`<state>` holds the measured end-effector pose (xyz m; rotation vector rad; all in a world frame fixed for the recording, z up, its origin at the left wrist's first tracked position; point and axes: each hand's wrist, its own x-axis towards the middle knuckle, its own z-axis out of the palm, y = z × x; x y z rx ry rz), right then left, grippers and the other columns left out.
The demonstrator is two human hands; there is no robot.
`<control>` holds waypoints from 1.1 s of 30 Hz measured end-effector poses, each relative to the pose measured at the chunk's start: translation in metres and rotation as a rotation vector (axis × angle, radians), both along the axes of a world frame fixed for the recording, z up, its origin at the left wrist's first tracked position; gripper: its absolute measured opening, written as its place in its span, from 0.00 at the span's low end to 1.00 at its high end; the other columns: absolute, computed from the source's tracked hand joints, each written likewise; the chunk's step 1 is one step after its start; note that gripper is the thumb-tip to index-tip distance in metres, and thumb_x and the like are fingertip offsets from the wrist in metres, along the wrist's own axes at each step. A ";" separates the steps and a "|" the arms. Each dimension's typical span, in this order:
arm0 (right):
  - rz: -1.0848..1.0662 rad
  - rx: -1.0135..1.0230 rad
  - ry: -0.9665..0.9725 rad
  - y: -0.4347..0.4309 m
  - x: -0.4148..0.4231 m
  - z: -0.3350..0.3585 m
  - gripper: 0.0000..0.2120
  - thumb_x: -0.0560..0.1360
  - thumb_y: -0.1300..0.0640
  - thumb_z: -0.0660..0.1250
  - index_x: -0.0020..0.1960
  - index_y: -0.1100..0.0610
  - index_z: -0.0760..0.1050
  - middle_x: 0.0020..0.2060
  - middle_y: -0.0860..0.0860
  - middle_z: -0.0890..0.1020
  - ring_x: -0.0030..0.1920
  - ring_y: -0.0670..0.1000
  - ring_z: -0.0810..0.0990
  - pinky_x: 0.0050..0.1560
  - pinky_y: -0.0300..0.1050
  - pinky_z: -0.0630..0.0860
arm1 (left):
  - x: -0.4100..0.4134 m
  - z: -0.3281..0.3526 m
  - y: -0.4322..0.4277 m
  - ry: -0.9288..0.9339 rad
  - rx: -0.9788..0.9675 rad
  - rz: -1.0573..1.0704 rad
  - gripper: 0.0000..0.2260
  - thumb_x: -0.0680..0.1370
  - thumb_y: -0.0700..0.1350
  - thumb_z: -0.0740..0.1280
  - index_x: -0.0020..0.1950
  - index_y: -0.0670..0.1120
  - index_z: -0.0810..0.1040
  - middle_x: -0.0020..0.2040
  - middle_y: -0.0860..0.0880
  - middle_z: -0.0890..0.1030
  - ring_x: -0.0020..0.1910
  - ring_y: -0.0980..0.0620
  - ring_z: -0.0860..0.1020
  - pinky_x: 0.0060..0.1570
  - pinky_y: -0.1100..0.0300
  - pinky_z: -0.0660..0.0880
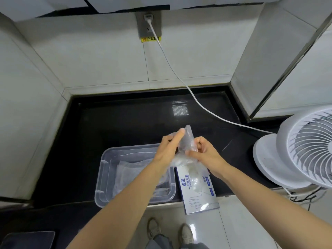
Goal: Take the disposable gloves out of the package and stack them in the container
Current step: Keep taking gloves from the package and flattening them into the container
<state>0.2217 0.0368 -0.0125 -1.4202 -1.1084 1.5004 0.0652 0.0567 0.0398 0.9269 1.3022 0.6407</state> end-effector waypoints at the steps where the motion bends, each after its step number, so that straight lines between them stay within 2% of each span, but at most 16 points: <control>1: 0.045 0.019 0.003 0.002 -0.007 0.002 0.14 0.73 0.66 0.73 0.52 0.59 0.71 0.42 0.56 0.80 0.41 0.50 0.79 0.38 0.36 0.76 | -0.007 -0.002 0.001 0.029 0.010 -0.045 0.23 0.75 0.57 0.70 0.66 0.53 0.68 0.53 0.53 0.77 0.48 0.59 0.76 0.39 0.65 0.70; 3: 0.125 0.037 -0.002 0.005 -0.017 0.002 0.17 0.72 0.68 0.73 0.55 0.58 0.71 0.44 0.58 0.79 0.43 0.52 0.79 0.40 0.37 0.76 | -0.021 -0.009 0.003 0.098 0.040 -0.086 0.24 0.72 0.50 0.75 0.64 0.52 0.68 0.53 0.50 0.79 0.48 0.57 0.79 0.40 0.66 0.73; 7: 0.175 -0.046 0.018 0.011 -0.035 0.006 0.27 0.70 0.63 0.77 0.63 0.52 0.70 0.48 0.59 0.80 0.48 0.54 0.81 0.53 0.47 0.79 | -0.059 -0.015 -0.001 0.054 0.096 0.002 0.11 0.75 0.44 0.72 0.54 0.39 0.80 0.45 0.43 0.82 0.42 0.52 0.80 0.40 0.63 0.76; 9: 0.241 -0.146 0.008 0.014 -0.041 0.011 0.28 0.69 0.48 0.78 0.63 0.53 0.72 0.43 0.56 0.78 0.43 0.51 0.79 0.50 0.46 0.76 | -0.077 -0.016 -0.005 0.038 0.115 0.026 0.08 0.76 0.42 0.71 0.52 0.40 0.81 0.45 0.43 0.83 0.43 0.51 0.82 0.41 0.61 0.78; 11: 0.354 -0.244 0.017 0.017 -0.051 0.014 0.33 0.67 0.31 0.71 0.57 0.56 0.76 0.42 0.56 0.75 0.39 0.53 0.71 0.45 0.45 0.69 | -0.094 -0.018 -0.010 0.032 0.117 0.044 0.08 0.77 0.42 0.70 0.54 0.39 0.79 0.49 0.40 0.82 0.47 0.47 0.81 0.48 0.53 0.79; 12: 0.381 -0.293 0.037 0.019 -0.054 0.015 0.36 0.68 0.27 0.67 0.56 0.58 0.78 0.43 0.56 0.75 0.41 0.55 0.70 0.45 0.45 0.68 | -0.100 -0.018 -0.012 0.012 0.098 0.057 0.09 0.77 0.41 0.69 0.55 0.38 0.78 0.51 0.39 0.82 0.49 0.46 0.81 0.53 0.49 0.78; 14: 0.418 -0.304 0.051 0.021 -0.064 0.018 0.29 0.74 0.34 0.67 0.50 0.62 0.81 0.40 0.55 0.78 0.42 0.52 0.74 0.46 0.42 0.71 | -0.111 -0.019 -0.016 -0.041 0.050 0.102 0.08 0.78 0.40 0.69 0.55 0.39 0.77 0.51 0.39 0.81 0.52 0.42 0.80 0.57 0.46 0.76; 16: 0.438 -0.218 0.059 0.023 -0.074 0.020 0.12 0.77 0.50 0.70 0.44 0.59 0.81 0.35 0.50 0.81 0.39 0.47 0.78 0.43 0.39 0.73 | -0.121 -0.018 -0.019 -0.066 0.019 0.112 0.07 0.77 0.38 0.69 0.54 0.40 0.77 0.50 0.41 0.81 0.51 0.42 0.80 0.57 0.47 0.76; 17: 0.402 -0.189 0.077 0.025 -0.078 0.019 0.07 0.76 0.56 0.71 0.45 0.60 0.80 0.37 0.51 0.83 0.41 0.49 0.81 0.45 0.41 0.76 | -0.127 -0.019 -0.020 -0.082 0.004 0.102 0.09 0.75 0.38 0.70 0.55 0.40 0.77 0.51 0.40 0.81 0.51 0.43 0.80 0.56 0.48 0.76; 20: 0.230 -0.158 0.197 0.032 -0.088 0.017 0.14 0.70 0.59 0.75 0.49 0.65 0.76 0.46 0.62 0.81 0.48 0.59 0.81 0.55 0.53 0.78 | -0.151 -0.022 -0.023 0.031 -0.088 0.024 0.16 0.70 0.41 0.75 0.56 0.46 0.76 0.50 0.44 0.79 0.46 0.49 0.77 0.48 0.55 0.75; 22: 0.197 -0.116 0.126 0.036 -0.092 0.019 0.14 0.66 0.56 0.76 0.42 0.58 0.72 0.43 0.58 0.75 0.46 0.56 0.77 0.53 0.52 0.75 | -0.169 -0.020 -0.027 0.180 -0.111 -0.096 0.17 0.72 0.49 0.75 0.57 0.49 0.76 0.51 0.49 0.78 0.48 0.53 0.75 0.46 0.59 0.73; 25: 0.322 -0.108 0.002 0.043 -0.098 0.020 0.18 0.64 0.57 0.77 0.34 0.52 0.66 0.36 0.55 0.72 0.40 0.53 0.78 0.47 0.51 0.69 | -0.180 -0.009 -0.027 0.235 -0.003 -0.108 0.18 0.73 0.57 0.72 0.61 0.56 0.74 0.61 0.57 0.74 0.58 0.59 0.74 0.55 0.63 0.72; 28: 0.563 -0.125 -0.103 0.046 -0.112 0.029 0.15 0.70 0.67 0.74 0.38 0.56 0.69 0.36 0.55 0.75 0.38 0.50 0.80 0.43 0.47 0.75 | -0.170 0.000 -0.020 0.184 0.132 -0.058 0.27 0.74 0.54 0.72 0.71 0.52 0.68 0.65 0.58 0.71 0.64 0.58 0.72 0.59 0.62 0.71; 29: 0.624 -0.127 -0.119 0.047 -0.118 0.033 0.13 0.71 0.69 0.73 0.41 0.58 0.69 0.37 0.56 0.76 0.38 0.50 0.80 0.43 0.45 0.77 | -0.166 -0.001 -0.016 0.180 0.144 -0.084 0.26 0.74 0.51 0.73 0.69 0.49 0.70 0.64 0.54 0.74 0.63 0.55 0.74 0.59 0.60 0.73; 31: 0.637 -0.118 -0.117 0.046 -0.126 0.038 0.14 0.69 0.67 0.74 0.44 0.59 0.69 0.40 0.56 0.77 0.41 0.51 0.80 0.47 0.46 0.77 | -0.157 -0.006 -0.012 0.168 0.201 -0.115 0.14 0.75 0.44 0.73 0.59 0.42 0.80 0.53 0.47 0.83 0.54 0.51 0.81 0.55 0.58 0.78; 33: 0.600 -0.173 -0.062 0.046 -0.125 0.040 0.12 0.70 0.66 0.75 0.48 0.58 0.75 0.43 0.55 0.81 0.47 0.52 0.82 0.51 0.45 0.77 | -0.154 -0.010 -0.011 0.188 0.245 0.034 0.05 0.77 0.40 0.70 0.50 0.41 0.83 0.42 0.46 0.84 0.41 0.52 0.81 0.44 0.62 0.79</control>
